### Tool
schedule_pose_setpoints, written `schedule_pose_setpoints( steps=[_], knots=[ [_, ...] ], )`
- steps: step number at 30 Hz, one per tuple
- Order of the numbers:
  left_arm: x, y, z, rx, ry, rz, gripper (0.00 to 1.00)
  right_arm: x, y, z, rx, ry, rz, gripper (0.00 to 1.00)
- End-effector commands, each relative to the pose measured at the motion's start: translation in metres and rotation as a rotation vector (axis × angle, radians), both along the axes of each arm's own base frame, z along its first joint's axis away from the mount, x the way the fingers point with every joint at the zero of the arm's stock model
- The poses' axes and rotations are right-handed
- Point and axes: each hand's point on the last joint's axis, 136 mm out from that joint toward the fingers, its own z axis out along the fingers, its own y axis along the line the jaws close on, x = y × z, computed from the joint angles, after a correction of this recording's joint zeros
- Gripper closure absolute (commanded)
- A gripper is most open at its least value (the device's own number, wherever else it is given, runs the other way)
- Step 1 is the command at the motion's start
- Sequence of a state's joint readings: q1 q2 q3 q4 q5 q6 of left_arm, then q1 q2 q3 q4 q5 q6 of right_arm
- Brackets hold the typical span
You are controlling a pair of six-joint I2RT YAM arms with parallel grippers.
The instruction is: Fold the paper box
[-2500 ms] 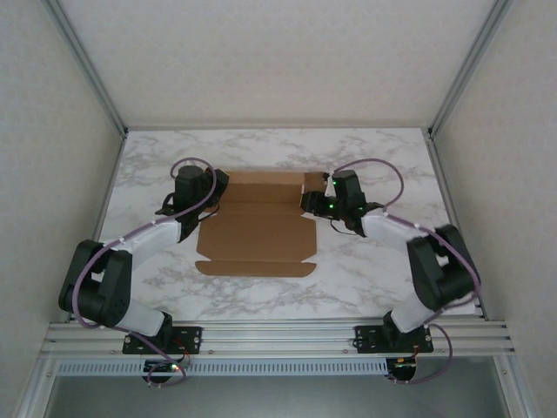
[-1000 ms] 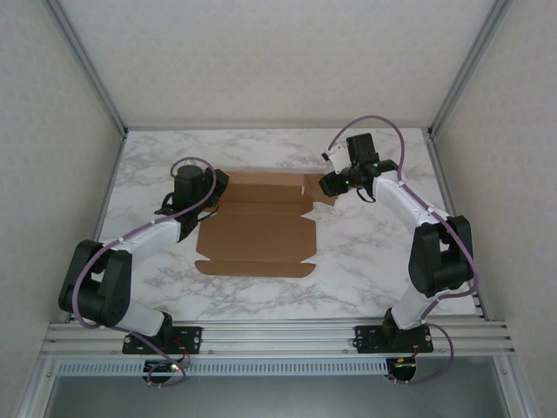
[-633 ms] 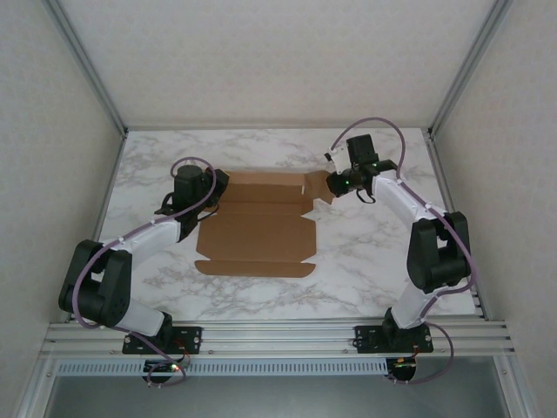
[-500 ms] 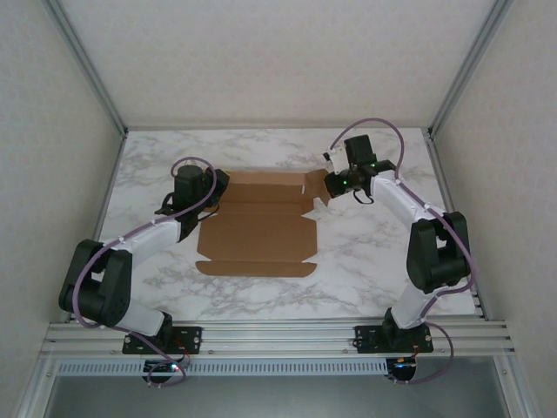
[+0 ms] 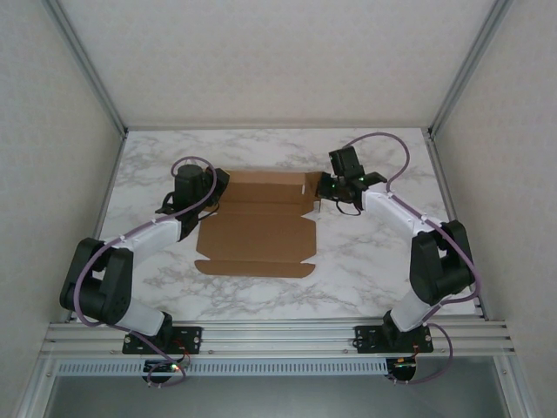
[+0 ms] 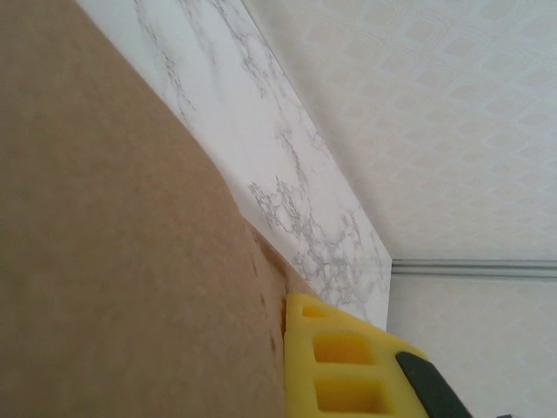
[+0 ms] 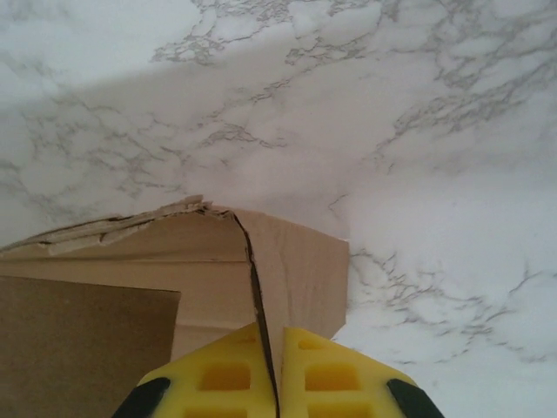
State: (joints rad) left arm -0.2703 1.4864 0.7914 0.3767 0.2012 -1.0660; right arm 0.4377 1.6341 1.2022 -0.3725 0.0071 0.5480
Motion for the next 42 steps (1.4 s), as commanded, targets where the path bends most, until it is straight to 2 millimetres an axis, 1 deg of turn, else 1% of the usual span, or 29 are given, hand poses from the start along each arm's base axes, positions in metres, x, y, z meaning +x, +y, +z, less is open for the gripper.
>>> schedule_pose_setpoints(
  steps=[1,3,6,7,11,17,21,25,31,34,36,39,42],
  knots=[
    [-0.011,0.008,-0.037,0.056,0.132,0.006,1.00,-0.002,0.000,0.006,0.073,0.042,-0.103,0.96],
    [-0.011,0.008,-0.036,0.058,0.129,0.008,1.00,-0.004,-0.003,0.011,0.032,0.028,-0.067,0.94],
    [-0.012,0.008,-0.037,0.058,0.132,0.008,1.00,-0.013,-0.005,0.011,-0.003,0.022,0.006,0.94],
    [-0.012,0.008,-0.036,0.056,0.131,0.007,1.00,-0.016,-0.003,0.011,0.014,0.023,0.030,0.94],
    [-0.012,0.008,-0.035,0.054,0.126,0.004,1.00,-0.030,0.018,0.013,0.115,0.050,0.140,0.96],
    [-0.011,0.009,-0.032,0.053,0.116,0.012,1.00,-0.045,0.029,0.015,0.226,0.079,0.144,0.95],
    [-0.012,0.008,-0.035,0.050,0.120,0.009,1.00,-0.054,0.037,0.015,0.302,0.116,0.131,0.94],
    [-0.013,0.008,-0.036,0.048,0.118,0.009,1.00,-0.061,0.045,0.016,0.302,0.133,0.142,0.94],
    [-0.014,0.008,-0.033,0.048,0.108,0.008,1.00,-0.071,0.052,0.021,0.321,0.123,0.126,0.93],
    [-0.014,0.007,-0.031,0.039,0.094,0.003,1.00,-0.076,0.065,0.025,0.361,0.090,0.146,0.91],
    [-0.014,0.005,-0.028,0.031,0.085,-0.003,1.00,-0.080,0.077,0.026,0.373,0.068,0.187,0.89],
    [-0.014,0.003,-0.026,0.025,0.074,-0.016,1.00,-0.085,0.089,0.019,0.334,0.054,0.237,0.87],
    [-0.017,0.003,-0.022,0.028,0.064,-0.022,1.00,-0.085,0.091,0.009,0.294,0.041,0.242,0.86]
  ],
)
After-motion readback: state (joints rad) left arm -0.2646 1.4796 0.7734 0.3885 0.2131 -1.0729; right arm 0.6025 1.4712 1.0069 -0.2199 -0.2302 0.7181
